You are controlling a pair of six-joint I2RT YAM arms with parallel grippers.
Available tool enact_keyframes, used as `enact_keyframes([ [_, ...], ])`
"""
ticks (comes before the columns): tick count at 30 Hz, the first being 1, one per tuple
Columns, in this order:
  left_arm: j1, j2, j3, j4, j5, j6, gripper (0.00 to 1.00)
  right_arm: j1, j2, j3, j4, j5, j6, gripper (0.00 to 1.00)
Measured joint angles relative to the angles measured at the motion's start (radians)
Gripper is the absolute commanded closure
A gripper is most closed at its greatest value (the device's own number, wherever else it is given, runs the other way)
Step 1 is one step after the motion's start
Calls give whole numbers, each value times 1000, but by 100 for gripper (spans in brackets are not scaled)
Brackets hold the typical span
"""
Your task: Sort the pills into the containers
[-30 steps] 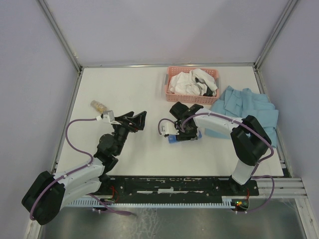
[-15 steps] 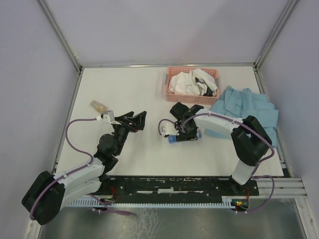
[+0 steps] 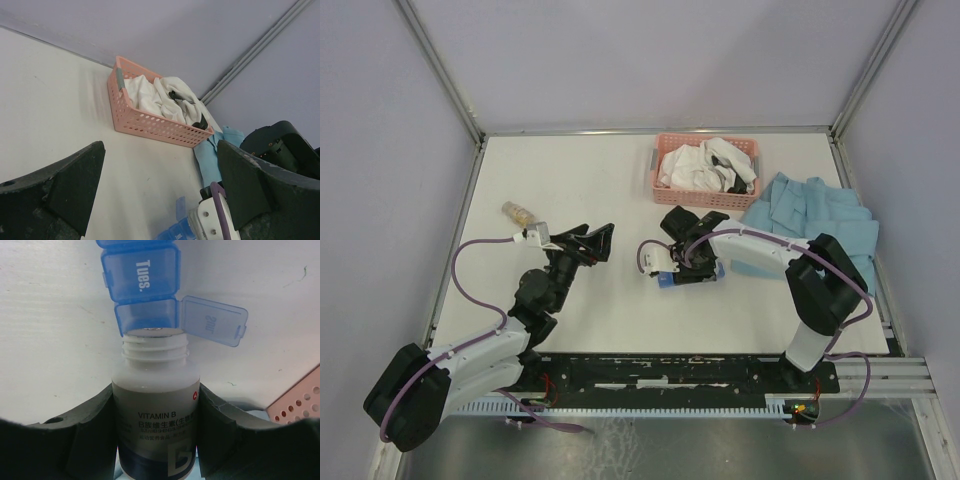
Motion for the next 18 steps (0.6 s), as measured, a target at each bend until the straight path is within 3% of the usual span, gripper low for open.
enact_keyframes([
  [18,0,0,0,0,0,0,1,-4,-4,15,-18,-27,5,99],
])
